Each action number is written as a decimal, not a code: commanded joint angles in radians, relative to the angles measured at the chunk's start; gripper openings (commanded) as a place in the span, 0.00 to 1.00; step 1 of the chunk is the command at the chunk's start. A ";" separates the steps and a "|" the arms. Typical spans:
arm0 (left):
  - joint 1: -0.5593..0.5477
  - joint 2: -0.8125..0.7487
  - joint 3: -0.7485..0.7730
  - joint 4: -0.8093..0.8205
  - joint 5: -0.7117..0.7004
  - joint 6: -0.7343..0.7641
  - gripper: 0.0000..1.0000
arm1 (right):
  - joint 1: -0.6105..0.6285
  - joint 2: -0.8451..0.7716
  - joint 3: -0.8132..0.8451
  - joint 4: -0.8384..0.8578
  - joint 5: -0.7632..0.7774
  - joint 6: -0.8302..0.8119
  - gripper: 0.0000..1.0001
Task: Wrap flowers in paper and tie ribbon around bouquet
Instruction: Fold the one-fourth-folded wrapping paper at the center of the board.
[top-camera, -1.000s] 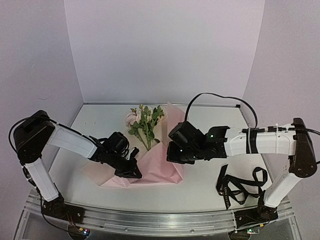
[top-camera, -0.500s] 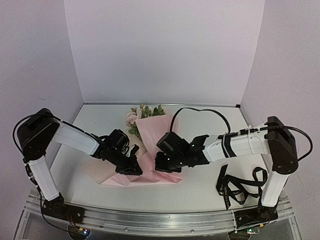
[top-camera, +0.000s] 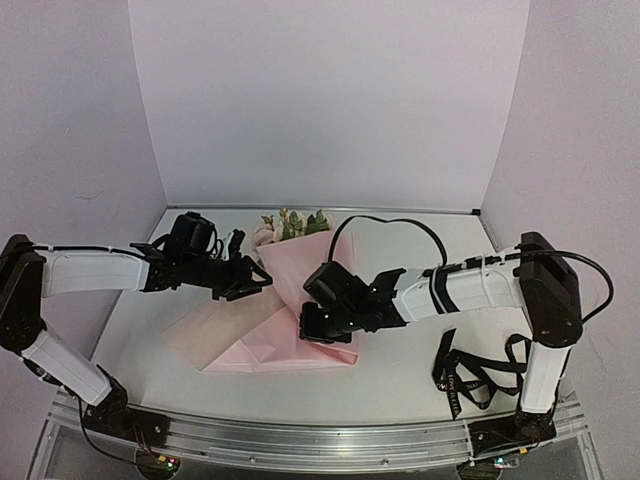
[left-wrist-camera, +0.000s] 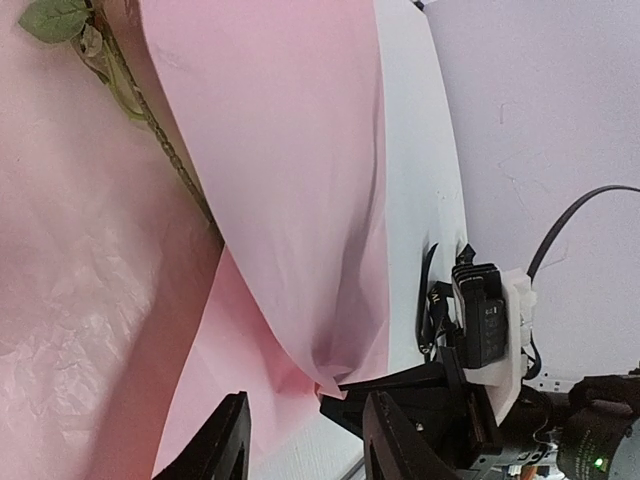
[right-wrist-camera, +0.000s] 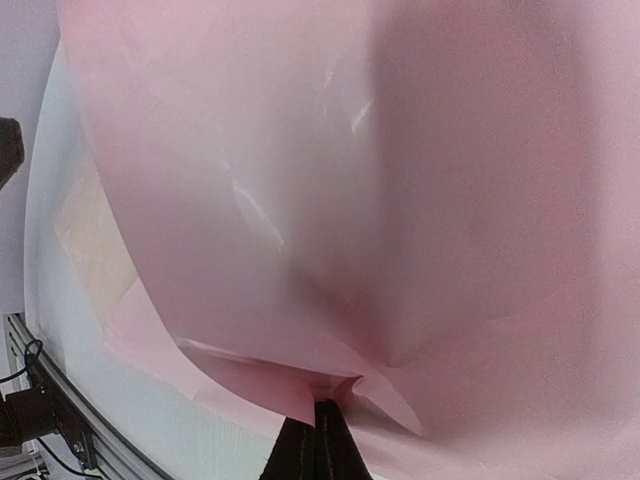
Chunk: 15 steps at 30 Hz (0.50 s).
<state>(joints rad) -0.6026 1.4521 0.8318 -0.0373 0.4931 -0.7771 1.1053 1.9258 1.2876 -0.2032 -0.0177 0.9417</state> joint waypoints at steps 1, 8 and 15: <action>0.004 0.043 0.046 0.061 -0.012 -0.019 0.44 | 0.004 0.014 0.041 0.008 0.009 -0.020 0.00; 0.006 0.188 0.096 0.145 0.020 0.000 0.43 | 0.004 0.013 0.036 0.002 0.013 -0.023 0.00; 0.006 0.286 0.135 0.214 0.054 -0.004 0.20 | 0.004 0.004 0.017 -0.001 0.015 -0.026 0.01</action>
<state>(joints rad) -0.6010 1.7060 0.9073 0.0858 0.5172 -0.7845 1.1053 1.9316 1.2922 -0.2034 -0.0166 0.9317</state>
